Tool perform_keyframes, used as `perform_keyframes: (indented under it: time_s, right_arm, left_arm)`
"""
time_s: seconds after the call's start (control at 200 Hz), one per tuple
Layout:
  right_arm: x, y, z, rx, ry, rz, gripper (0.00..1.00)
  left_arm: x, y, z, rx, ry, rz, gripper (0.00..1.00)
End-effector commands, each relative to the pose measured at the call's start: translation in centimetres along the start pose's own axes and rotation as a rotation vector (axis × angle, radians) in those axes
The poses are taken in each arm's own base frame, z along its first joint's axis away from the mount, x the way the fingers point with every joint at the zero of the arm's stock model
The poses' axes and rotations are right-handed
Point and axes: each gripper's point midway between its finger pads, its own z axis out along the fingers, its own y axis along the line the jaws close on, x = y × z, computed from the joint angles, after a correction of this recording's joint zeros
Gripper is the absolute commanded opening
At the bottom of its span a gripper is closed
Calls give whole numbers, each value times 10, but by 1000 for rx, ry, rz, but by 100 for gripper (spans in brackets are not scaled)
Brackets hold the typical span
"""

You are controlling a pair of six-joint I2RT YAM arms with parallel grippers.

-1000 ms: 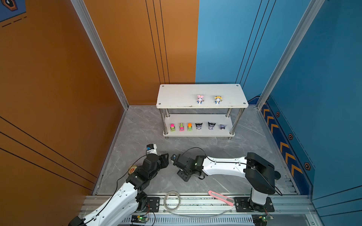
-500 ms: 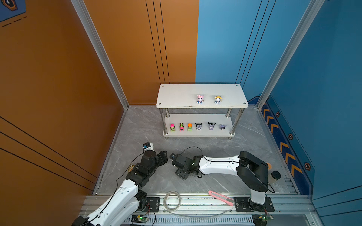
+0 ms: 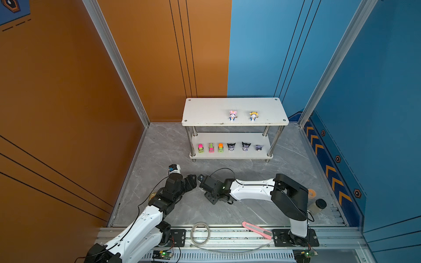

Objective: Organize plastic toys on shelves
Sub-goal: Pick up the plastic toy from the center of the table, then place the plastic toy at the bottom-center of the table.

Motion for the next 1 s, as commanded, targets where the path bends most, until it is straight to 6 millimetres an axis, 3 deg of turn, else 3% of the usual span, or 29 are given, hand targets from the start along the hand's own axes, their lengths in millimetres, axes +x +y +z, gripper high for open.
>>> perform_keyframes:
  time_s: [0.0,0.225,0.39,0.476,0.771,0.876,0.996]
  right_arm:
    - [-9,-4,0,-6,-14,26,42]
    - [-6,-3,-6,-50,39,19,22]
    - [6,2,-20,-101,131,26,19]
    - [18,4,-33,-126,213,50,19]
    - [88,6,-74,-152,586,202,18]
    - [101,5,-89,-127,651,205,0]
    - [113,-7,-109,-67,730,184,0]
  left_arm:
    - [-8,-14,-1,46,-2,31,80]
    - [1,-18,3,60,47,76,81]
    - [8,-23,6,77,78,108,81]
    - [11,-25,8,76,94,125,81]
    - [17,-33,14,84,121,146,81]
    - [20,-34,15,83,131,156,81]
    - [24,-35,15,85,137,166,81]
